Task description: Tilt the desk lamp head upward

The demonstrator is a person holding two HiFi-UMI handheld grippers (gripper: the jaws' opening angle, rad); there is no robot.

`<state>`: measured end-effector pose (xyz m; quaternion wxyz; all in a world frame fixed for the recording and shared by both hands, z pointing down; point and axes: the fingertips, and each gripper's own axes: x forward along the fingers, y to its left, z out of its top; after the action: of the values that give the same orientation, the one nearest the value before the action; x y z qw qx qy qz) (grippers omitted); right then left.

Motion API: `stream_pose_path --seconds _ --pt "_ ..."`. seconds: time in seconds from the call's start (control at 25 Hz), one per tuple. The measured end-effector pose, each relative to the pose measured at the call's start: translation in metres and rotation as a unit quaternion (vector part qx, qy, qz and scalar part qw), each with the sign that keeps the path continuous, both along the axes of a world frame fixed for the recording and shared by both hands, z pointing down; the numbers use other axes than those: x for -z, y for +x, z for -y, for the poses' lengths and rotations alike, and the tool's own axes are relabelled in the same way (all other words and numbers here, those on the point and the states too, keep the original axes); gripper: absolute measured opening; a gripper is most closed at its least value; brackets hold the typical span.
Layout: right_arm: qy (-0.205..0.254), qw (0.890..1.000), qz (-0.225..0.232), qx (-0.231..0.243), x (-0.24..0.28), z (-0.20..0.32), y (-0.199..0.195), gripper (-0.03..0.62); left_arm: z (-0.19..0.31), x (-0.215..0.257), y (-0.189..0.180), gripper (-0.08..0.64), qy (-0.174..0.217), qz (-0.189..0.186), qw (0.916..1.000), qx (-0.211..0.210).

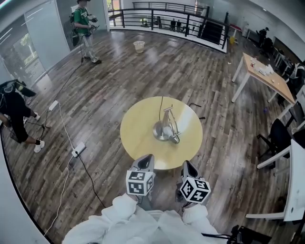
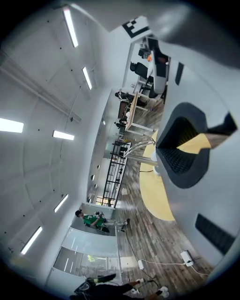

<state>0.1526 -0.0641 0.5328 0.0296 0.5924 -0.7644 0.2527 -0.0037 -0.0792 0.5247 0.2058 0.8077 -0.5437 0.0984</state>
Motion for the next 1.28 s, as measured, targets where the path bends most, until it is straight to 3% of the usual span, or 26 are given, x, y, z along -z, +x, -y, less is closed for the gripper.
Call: stream_pose_path --seconds 0.44,0.64,0.76,0.92,1.04,1.12,1.2,1.24,1.28 --pt "0.007 0.999 0.005 -0.034 0.000 0.081 0.001 0.014 0.086 -0.006 -0.007 0.002 -0.005 0.005 0.9989 -0.046" --pt "0.000 0.999 0.038 -0.013 -0.002 0.122 -0.004 0.014 0.129 -0.014 -0.006 0.002 -0.028 0.004 0.9963 -0.081" --pt "0.004 0.999 0.033 -0.007 -0.004 0.144 -0.005 0.014 0.150 -0.022 -0.012 0.002 -0.031 0.011 0.9952 -0.092" --pt "0.019 0.999 0.035 -0.017 -0.006 0.165 0.002 0.014 0.176 -0.036 -0.013 0.002 -0.021 0.023 0.9918 -0.124" --pt "0.023 0.998 0.050 -0.020 -0.015 0.172 0.014 0.014 0.203 -0.047 -0.008 0.002 0.011 0.038 0.9861 -0.161" --pt "0.021 0.999 0.049 0.006 -0.026 0.173 0.020 0.014 0.222 -0.052 -0.001 0.002 0.026 0.058 0.9802 -0.187" --pt "0.014 0.997 0.049 0.061 -0.041 0.172 0.016 0.020 0.234 -0.058 0.009 0.029 0.019 0.075 0.9719 -0.222" --pt "0.007 0.995 0.047 0.092 -0.049 0.172 0.012 0.045 0.241 -0.060 0.014 0.082 0.017 0.081 0.9686 -0.234" --pt "0.000 0.992 0.038 0.121 -0.058 0.171 0.008 0.141 0.247 -0.060 0.018 0.121 0.017 0.086 0.9660 -0.243"
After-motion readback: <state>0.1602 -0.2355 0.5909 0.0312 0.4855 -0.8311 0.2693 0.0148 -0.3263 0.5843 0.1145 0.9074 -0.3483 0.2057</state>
